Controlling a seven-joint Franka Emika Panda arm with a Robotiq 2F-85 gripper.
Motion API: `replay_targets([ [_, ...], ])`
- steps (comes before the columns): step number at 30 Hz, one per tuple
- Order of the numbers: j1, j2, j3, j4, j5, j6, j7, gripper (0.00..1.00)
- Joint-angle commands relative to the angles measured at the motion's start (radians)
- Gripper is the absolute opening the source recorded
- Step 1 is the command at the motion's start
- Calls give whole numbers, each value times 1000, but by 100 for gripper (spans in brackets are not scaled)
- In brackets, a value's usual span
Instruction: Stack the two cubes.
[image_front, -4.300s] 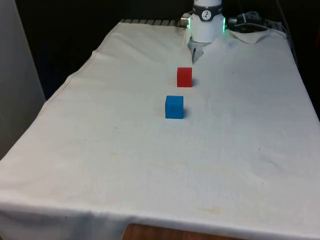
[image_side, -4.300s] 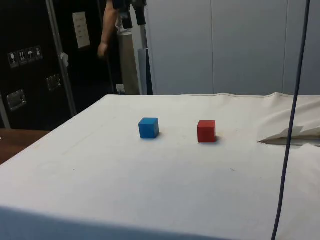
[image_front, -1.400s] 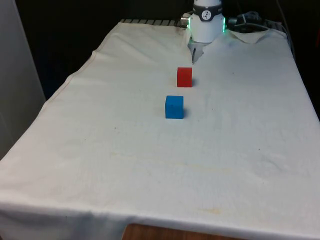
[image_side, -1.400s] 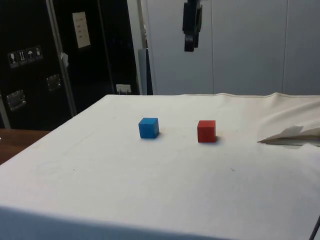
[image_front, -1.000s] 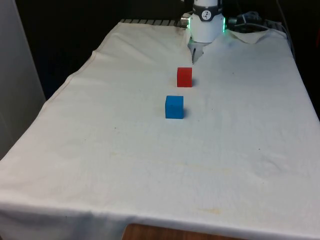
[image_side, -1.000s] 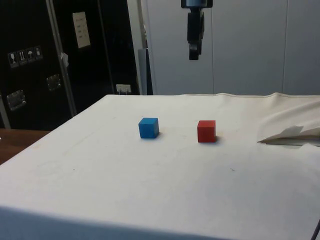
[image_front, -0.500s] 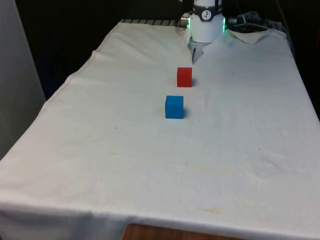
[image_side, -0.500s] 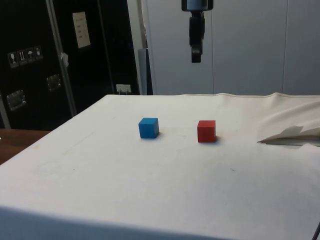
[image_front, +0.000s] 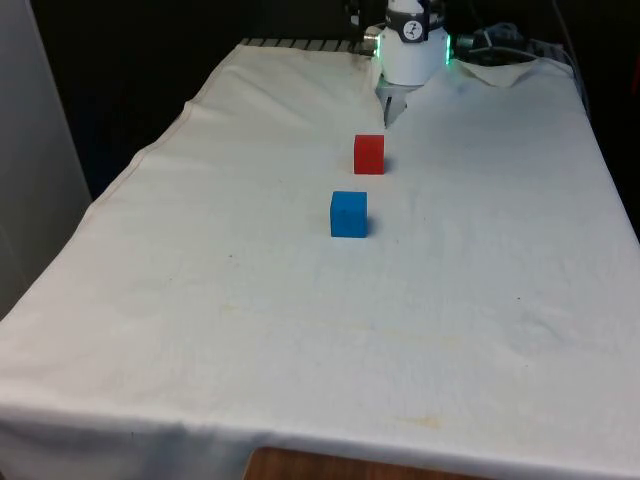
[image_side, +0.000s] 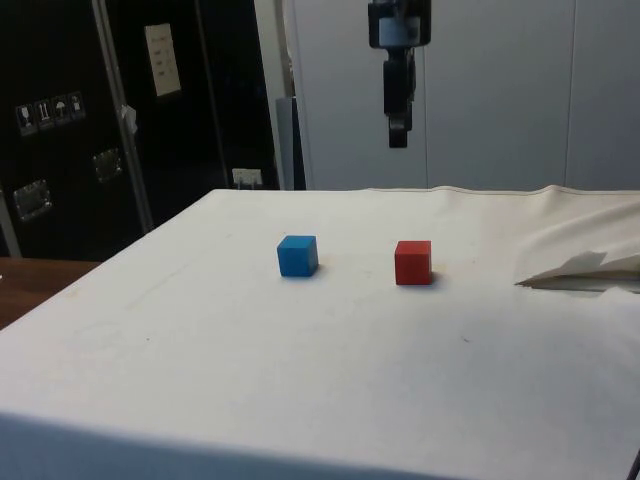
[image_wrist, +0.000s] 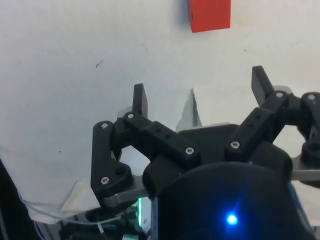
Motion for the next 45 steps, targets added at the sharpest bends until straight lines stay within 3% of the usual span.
replay_targets([
  [1,-3,5,0,-8,-1,19,7,100],
  [4,-1,16,-2,-13,0,27,9,100],
  [10,-3,46,-6,-61,0,117,37,100],
  [11,-1,40,-5,-53,1,95,31,100],
  [12,-2,56,-9,-71,1,139,41,100],
  [18,-1,87,-14,-107,7,216,50,100],
  [19,-1,85,-12,-99,4,195,47,100],
  [23,1,114,-27,-130,13,275,38,100],
  [36,4,154,-44,-147,16,327,25,100],
  [37,-1,146,-39,-142,6,304,34,100],
  [39,5,171,-49,-150,18,348,20,100],
  [43,5,223,-58,-156,20,412,11,100],
  [44,-1,216,-51,-150,6,388,25,100],
  [45,5,234,-59,-157,20,425,10,100],
])
